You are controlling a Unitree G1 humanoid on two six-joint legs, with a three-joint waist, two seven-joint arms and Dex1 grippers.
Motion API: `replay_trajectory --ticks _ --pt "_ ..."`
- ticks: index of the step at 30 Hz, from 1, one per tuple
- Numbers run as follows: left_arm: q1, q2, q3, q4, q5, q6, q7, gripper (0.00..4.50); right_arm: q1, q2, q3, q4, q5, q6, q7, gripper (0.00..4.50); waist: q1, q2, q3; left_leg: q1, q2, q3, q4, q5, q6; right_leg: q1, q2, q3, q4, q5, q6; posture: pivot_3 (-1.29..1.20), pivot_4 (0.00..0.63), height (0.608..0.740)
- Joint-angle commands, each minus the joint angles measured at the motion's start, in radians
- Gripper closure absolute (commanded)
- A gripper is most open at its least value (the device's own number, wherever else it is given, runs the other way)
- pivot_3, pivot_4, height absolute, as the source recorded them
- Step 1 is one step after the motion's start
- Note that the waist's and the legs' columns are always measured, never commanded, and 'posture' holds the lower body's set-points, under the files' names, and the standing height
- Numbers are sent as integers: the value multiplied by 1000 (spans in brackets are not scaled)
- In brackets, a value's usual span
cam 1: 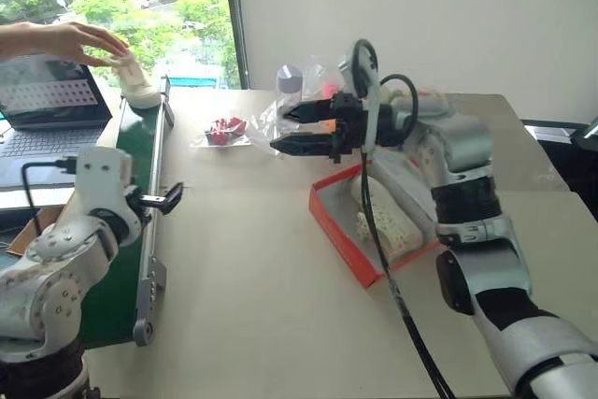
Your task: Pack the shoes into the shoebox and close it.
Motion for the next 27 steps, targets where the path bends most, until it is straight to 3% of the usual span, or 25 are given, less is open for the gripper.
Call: replay_trajectory --ticks 1,11,27 --pt "43 -45 58 -72 58 -64 49 0 -7 16 28 39 -29 -90 -7 22 2 0 0 0 0 0 0 0 0 0 0 0 0 0 0 0 150 740" --pt "83 -136 48 -33 139 -219 62 0 11 17 82 61 -64 -154 24 22 0 -1 0 0 0 0 0 0 -1 0 0 -1 0 0 -3 0 150 740" --pt "14 -72 9 230 267 -378 15 0 168 2 69 -235 7 61 -104 22 0 -1 -1 -1 2 0 -1 0 -1 -1 0 -3 0 -2 -3 0 150 740"
